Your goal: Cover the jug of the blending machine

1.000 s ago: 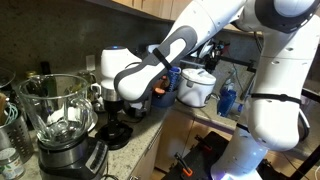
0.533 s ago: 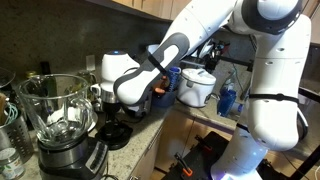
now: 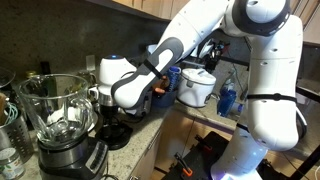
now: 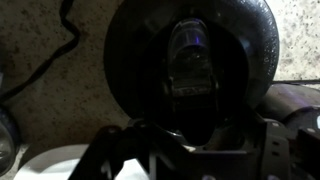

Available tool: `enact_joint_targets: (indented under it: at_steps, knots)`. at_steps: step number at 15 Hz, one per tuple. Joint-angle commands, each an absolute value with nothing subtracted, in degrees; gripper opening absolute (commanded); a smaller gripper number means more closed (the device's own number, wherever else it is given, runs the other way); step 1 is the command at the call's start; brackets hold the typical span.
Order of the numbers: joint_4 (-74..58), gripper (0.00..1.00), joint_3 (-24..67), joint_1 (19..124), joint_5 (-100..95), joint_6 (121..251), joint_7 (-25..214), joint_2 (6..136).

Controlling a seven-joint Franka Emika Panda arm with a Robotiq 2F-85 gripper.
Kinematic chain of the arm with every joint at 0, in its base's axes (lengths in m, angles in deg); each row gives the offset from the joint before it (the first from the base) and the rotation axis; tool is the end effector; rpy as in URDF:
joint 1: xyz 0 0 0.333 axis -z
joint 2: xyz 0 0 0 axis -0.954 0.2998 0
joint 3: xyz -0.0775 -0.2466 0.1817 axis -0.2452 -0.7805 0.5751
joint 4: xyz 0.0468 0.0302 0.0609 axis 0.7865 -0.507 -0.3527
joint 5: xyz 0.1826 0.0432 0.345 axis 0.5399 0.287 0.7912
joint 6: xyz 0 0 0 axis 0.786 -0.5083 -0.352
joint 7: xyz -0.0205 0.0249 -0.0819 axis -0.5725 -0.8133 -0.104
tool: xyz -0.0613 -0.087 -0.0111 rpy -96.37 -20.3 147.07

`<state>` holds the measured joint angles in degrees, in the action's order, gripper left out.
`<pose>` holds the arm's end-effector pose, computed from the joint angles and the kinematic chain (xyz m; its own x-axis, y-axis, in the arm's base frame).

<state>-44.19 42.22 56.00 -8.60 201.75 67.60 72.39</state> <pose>0.4608 0.3069 0.2444 0.4705 0.8781 0.0871 0.8794 -0.4747 0.0358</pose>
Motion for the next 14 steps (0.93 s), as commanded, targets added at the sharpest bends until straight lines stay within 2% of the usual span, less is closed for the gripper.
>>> enact_joint_targets:
  at_steps: [1, 5, 6, 14]
  knots:
    - [-43.7, 0.51, 42.1, 55.8, -10.9, 202.5, 69.5, 73.0]
    - [-43.9, 0.2, 41.6, 55.2, -13.0, 202.0, 71.5, 72.8]
    - [-43.9, 0.17, 41.7, 55.2, -13.1, 201.8, 71.7, 72.7]
    - [-43.4, 0.17, 41.2, 57.2, -11.1, 193.3, 73.4, 67.2]
